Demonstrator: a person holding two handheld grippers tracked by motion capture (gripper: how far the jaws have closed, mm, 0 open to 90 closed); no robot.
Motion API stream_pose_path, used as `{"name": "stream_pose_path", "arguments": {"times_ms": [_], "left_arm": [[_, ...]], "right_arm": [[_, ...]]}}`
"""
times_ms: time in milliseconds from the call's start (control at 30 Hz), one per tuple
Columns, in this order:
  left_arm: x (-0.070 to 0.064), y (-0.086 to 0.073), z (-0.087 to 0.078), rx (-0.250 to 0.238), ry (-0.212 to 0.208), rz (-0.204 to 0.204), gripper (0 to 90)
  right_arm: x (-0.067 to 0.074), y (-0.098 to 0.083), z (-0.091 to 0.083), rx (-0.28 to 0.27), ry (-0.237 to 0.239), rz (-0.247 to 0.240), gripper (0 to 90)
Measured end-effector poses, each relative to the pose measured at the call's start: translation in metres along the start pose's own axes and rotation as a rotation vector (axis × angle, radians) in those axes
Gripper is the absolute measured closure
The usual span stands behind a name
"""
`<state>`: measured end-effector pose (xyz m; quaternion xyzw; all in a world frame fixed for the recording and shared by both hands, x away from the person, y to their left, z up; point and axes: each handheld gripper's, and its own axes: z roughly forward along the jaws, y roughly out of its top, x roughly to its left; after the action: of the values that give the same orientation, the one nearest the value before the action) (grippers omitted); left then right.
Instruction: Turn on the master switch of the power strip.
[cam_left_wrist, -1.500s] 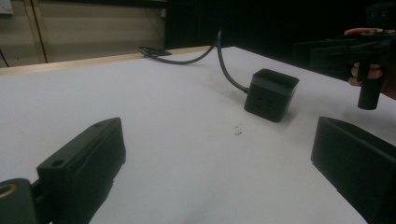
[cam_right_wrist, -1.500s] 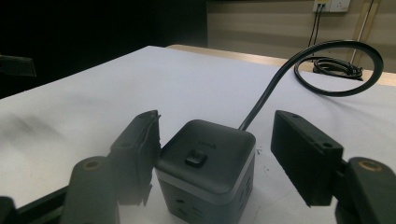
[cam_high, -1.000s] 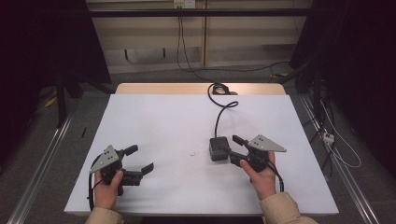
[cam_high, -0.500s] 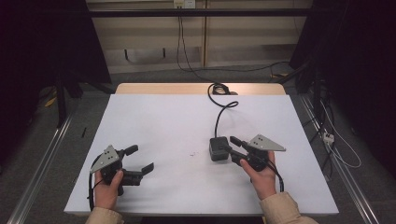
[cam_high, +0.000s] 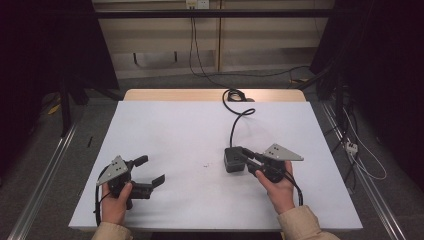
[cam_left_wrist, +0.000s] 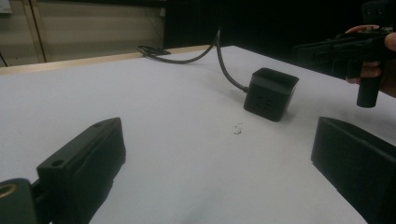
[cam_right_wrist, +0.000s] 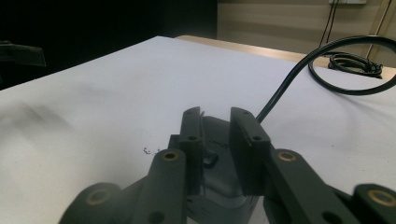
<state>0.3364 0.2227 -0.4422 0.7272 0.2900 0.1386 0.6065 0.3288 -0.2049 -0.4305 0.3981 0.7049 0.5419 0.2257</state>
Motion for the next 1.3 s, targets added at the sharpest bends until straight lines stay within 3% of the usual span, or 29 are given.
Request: {"name": "stream_pose_path", "arguments": {"times_ms": [1300], "left_arm": [[-0.0003,0.0,0.0001,-0.001,0.002,-0.003,2.7]], "right_arm": [[0.001,-0.0008,0.0066,0.022,0.025,-0.008,89.1]]}}
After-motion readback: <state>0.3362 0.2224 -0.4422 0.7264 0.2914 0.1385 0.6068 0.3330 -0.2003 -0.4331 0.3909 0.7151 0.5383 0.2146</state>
